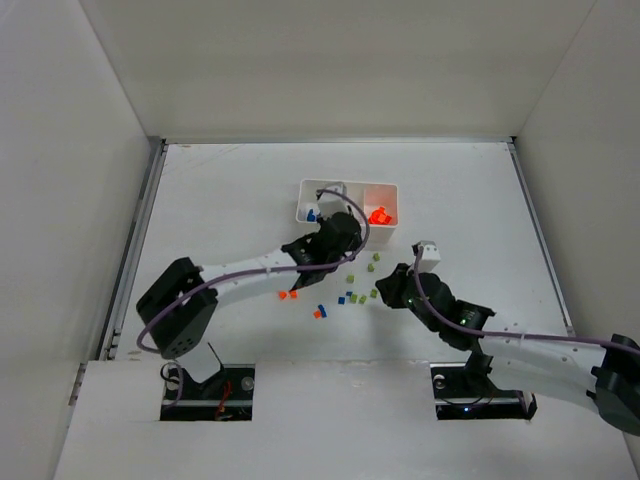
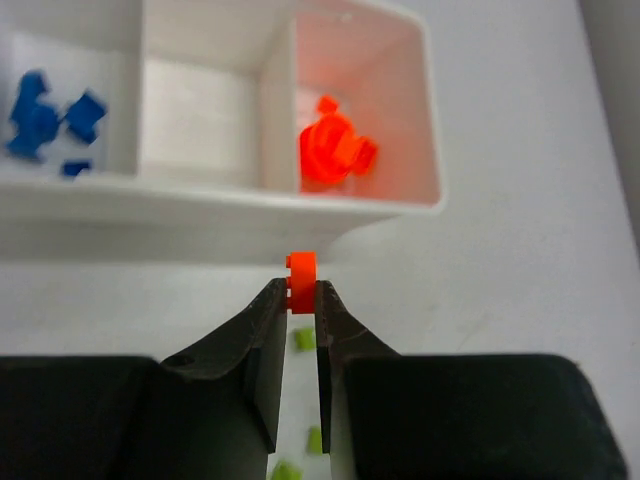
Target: Sort the legos into containers by color
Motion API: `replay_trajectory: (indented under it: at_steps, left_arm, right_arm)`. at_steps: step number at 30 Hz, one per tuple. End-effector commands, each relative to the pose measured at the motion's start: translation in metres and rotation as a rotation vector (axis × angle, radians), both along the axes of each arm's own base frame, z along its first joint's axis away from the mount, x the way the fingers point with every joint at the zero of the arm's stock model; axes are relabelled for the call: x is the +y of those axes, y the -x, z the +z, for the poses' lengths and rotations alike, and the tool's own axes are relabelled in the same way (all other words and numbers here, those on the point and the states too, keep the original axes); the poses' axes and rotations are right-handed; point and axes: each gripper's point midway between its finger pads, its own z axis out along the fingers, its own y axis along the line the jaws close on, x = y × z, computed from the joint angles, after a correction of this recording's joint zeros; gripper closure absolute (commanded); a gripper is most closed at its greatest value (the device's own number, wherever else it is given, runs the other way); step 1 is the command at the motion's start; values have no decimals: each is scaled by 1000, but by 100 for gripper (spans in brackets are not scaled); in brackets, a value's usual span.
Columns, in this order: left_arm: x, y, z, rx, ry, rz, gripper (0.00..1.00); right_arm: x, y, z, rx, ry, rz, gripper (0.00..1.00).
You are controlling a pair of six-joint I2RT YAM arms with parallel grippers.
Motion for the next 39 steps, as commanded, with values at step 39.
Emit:
replay_trajectory:
  at_steps: [39]
  left_arm:
    - [127,10,-1,-111,-3,176,63]
  right_arm:
    - [135,58,-68,79,326,490,53]
